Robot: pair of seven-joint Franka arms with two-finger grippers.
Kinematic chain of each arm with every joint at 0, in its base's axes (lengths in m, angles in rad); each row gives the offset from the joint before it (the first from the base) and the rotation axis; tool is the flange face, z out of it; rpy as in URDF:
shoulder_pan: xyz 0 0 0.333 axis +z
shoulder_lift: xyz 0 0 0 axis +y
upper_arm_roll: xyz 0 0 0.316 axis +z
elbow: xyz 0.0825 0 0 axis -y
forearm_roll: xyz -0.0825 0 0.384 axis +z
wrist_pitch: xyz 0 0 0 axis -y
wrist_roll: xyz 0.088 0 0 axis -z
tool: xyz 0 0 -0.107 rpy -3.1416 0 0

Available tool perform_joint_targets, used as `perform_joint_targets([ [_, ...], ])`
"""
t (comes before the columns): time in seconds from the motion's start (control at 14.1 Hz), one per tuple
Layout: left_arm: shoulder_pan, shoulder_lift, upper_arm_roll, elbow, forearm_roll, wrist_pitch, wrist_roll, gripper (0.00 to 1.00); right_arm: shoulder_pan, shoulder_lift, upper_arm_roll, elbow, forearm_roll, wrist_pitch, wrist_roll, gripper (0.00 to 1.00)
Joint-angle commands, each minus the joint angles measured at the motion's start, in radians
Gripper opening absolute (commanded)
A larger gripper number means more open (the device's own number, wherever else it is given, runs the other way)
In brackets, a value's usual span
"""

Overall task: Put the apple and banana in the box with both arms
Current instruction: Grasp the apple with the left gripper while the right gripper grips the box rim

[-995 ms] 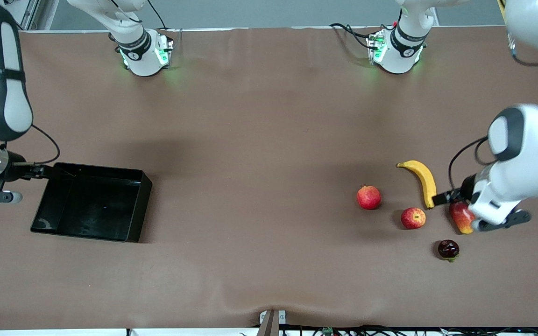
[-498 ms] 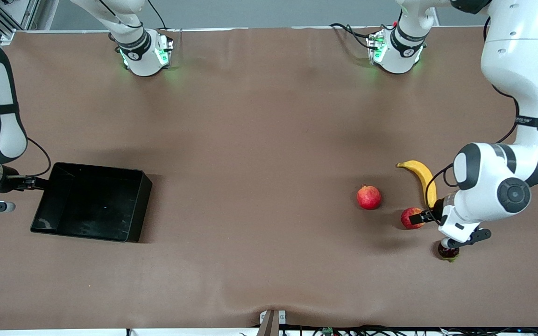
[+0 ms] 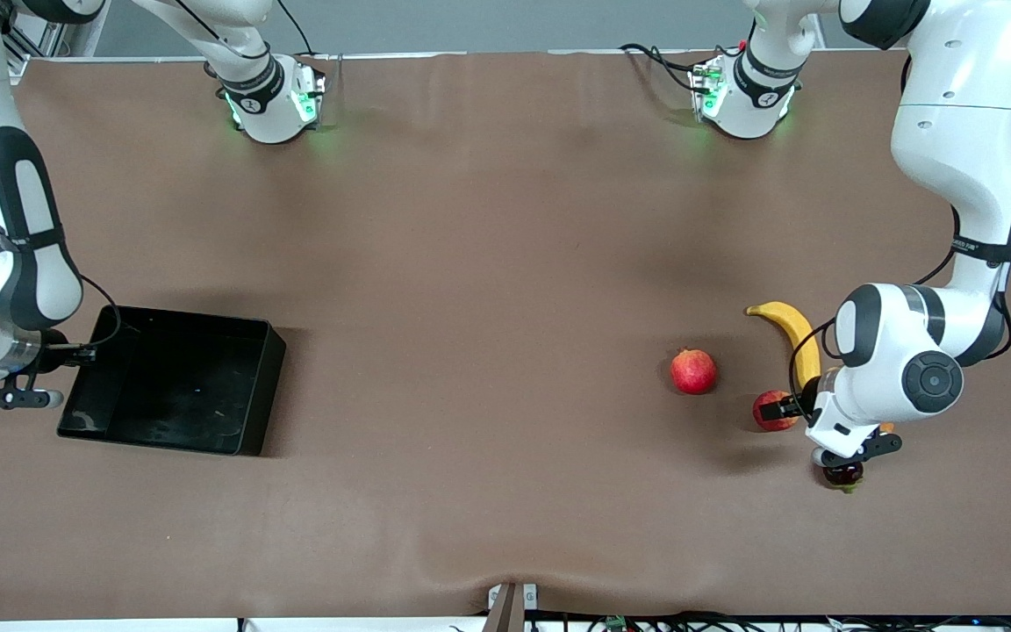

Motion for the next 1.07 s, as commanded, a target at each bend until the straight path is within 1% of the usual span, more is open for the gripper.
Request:
perform_joint_targets([
  [0.0, -0.001, 0.004, -0.003, 0.017, 0.011, -0.002, -0.015, 1.0, -0.023, 0.015, 0.015, 0.02, 0.014, -0.006, -0.011, 0.2],
  [0.07, 0.001, 0.002, -0.003, 0.018, 0.011, -0.002, -0.015, 1.0, -0.023, 0.018, 0.015, 0.02, 0.015, -0.006, -0.005, 0.0],
  [0.21, -0.001, 0.005, -0.004, 0.018, 0.011, -0.002, -0.015, 1.0, -0.022, 0.018, 0.015, 0.02, 0.015, -0.008, -0.005, 0.0],
  [0.43, -0.001, 0.022, -0.004, 0.012, 0.009, 0.052, -0.015, 1.0, -0.014, 0.018, 0.013, 0.022, 0.015, -0.009, -0.005, 0.0],
  [0.57, -0.001, 0.034, -0.008, 0.014, 0.009, 0.06, -0.015, 1.0, -0.005, 0.01, 0.015, 0.028, 0.014, -0.018, -0.014, 0.0],
  [0.71, -0.002, 0.036, -0.009, 0.014, -0.037, 0.07, -0.015, 1.0, -0.003, -0.004, 0.017, 0.037, 0.014, -0.022, -0.017, 0.0],
  [0.85, -0.004, 0.037, -0.009, 0.012, -0.041, 0.072, -0.013, 1.0, 0.004, -0.04, 0.03, 0.048, 0.012, -0.063, -0.038, 0.0],
  [1.0, -0.004, 0.054, -0.009, 0.009, -0.041, 0.089, -0.011, 1.0, 0.038, -0.076, 0.044, 0.066, 0.015, -0.119, -0.032, 0.0],
])
